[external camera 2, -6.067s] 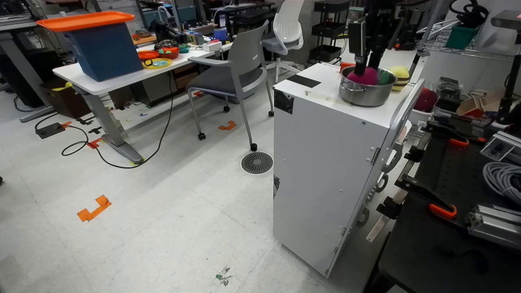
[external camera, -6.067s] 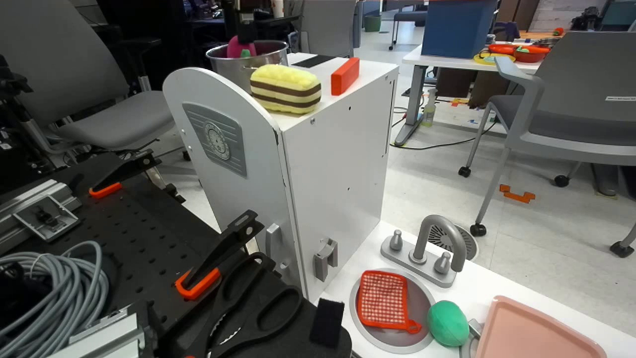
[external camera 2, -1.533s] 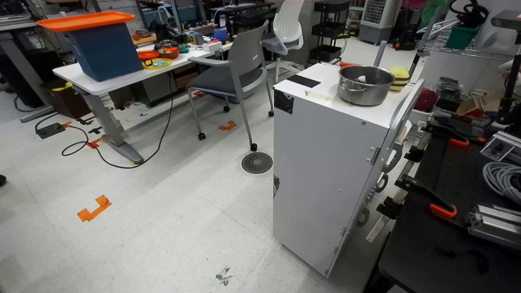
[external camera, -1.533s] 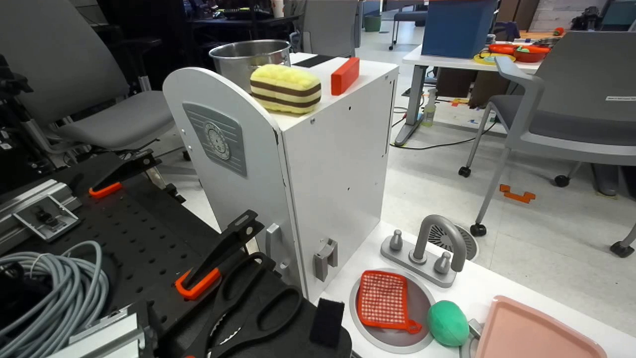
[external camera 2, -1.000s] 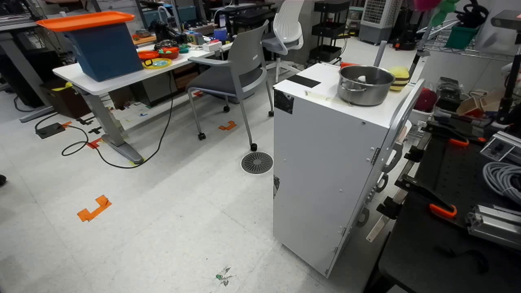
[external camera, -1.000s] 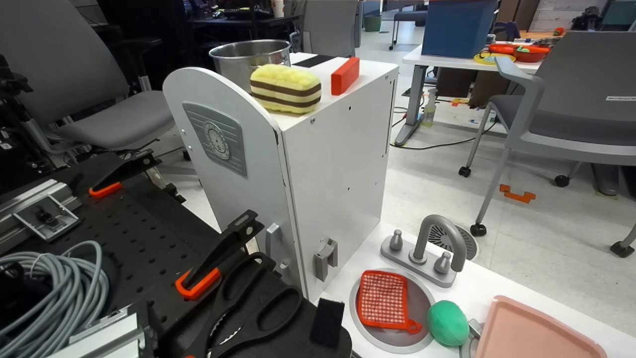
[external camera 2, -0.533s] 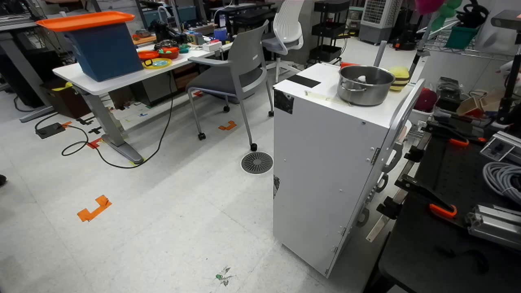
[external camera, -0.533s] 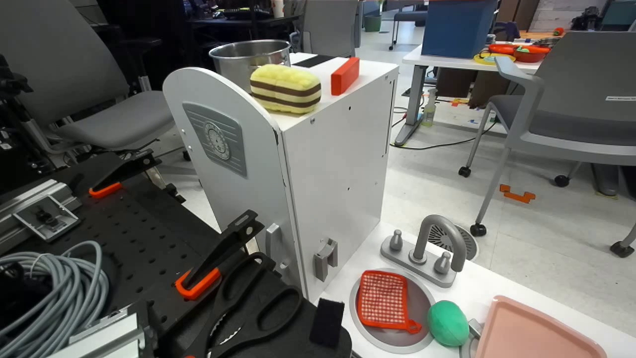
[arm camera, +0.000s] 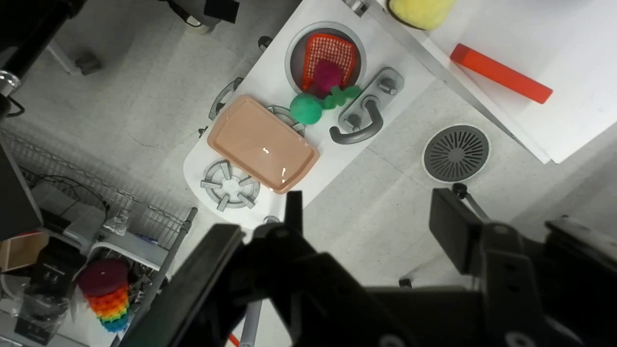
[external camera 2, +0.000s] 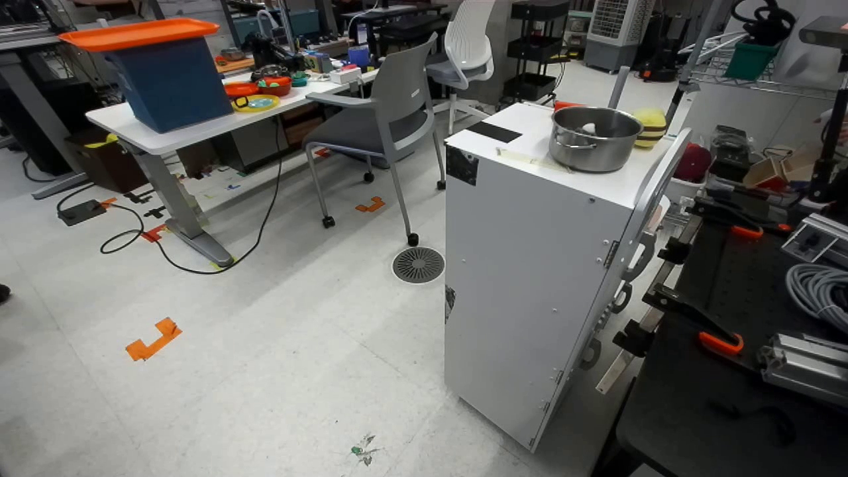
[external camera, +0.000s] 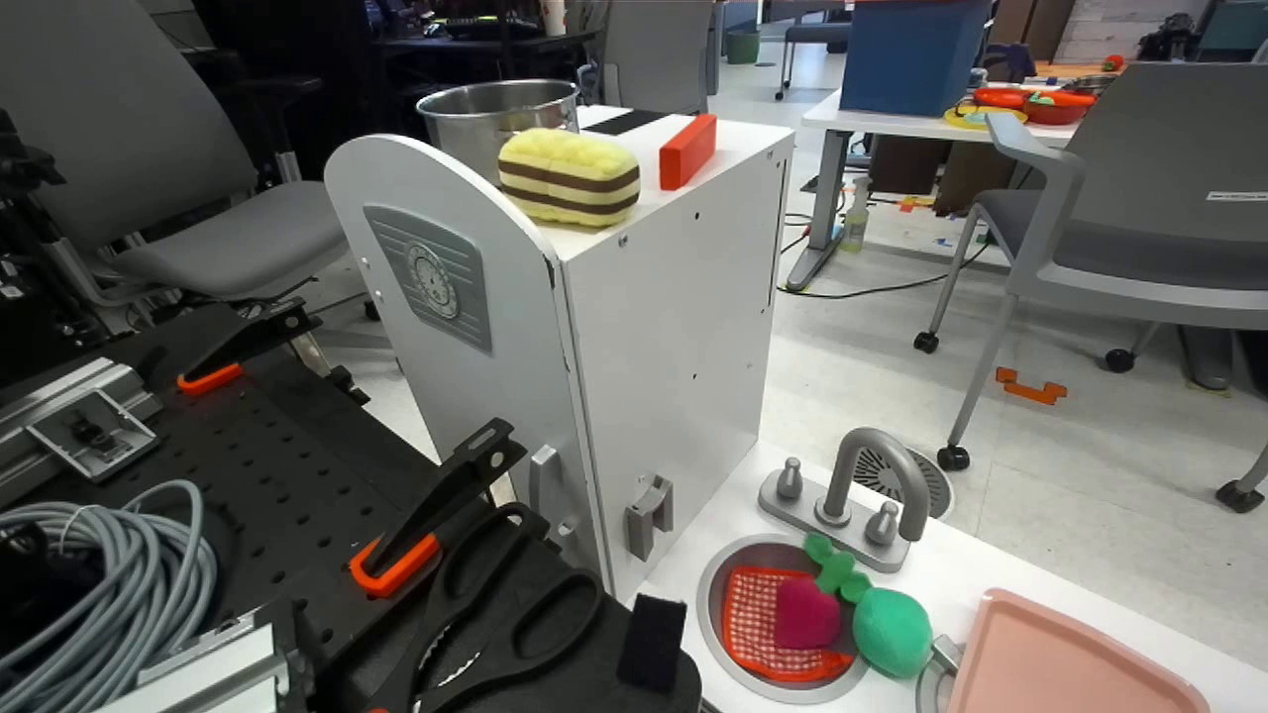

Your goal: Remove the purple plushy from the pot and put it in the sink

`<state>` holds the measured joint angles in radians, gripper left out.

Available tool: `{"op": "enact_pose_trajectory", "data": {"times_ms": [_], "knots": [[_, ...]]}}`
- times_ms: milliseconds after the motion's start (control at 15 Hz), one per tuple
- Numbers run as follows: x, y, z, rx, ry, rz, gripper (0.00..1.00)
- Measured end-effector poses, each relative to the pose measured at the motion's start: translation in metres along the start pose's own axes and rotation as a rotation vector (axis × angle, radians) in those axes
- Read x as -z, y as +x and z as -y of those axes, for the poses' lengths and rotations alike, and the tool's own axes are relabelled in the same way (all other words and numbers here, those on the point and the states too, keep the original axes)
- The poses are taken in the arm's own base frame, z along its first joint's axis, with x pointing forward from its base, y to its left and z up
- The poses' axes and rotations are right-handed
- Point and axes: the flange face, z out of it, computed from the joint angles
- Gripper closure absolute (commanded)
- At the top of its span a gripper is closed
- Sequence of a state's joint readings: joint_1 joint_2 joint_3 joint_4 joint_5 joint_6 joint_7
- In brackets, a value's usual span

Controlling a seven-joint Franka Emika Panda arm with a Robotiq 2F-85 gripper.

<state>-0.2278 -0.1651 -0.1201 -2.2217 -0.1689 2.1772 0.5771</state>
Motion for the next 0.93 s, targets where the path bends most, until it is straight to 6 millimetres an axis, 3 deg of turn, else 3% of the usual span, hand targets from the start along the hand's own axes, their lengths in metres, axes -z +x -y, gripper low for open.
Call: {"op": "enact_pose_trajectory", "data": {"times_ms": [533, 933], "knots": [[-0.001, -0.031, 0.041, 0.119, 0.005, 0.003, 0.0], [0.031, -0.078, 0.082, 0.288, 0.037, -0.064, 0.0]]}}
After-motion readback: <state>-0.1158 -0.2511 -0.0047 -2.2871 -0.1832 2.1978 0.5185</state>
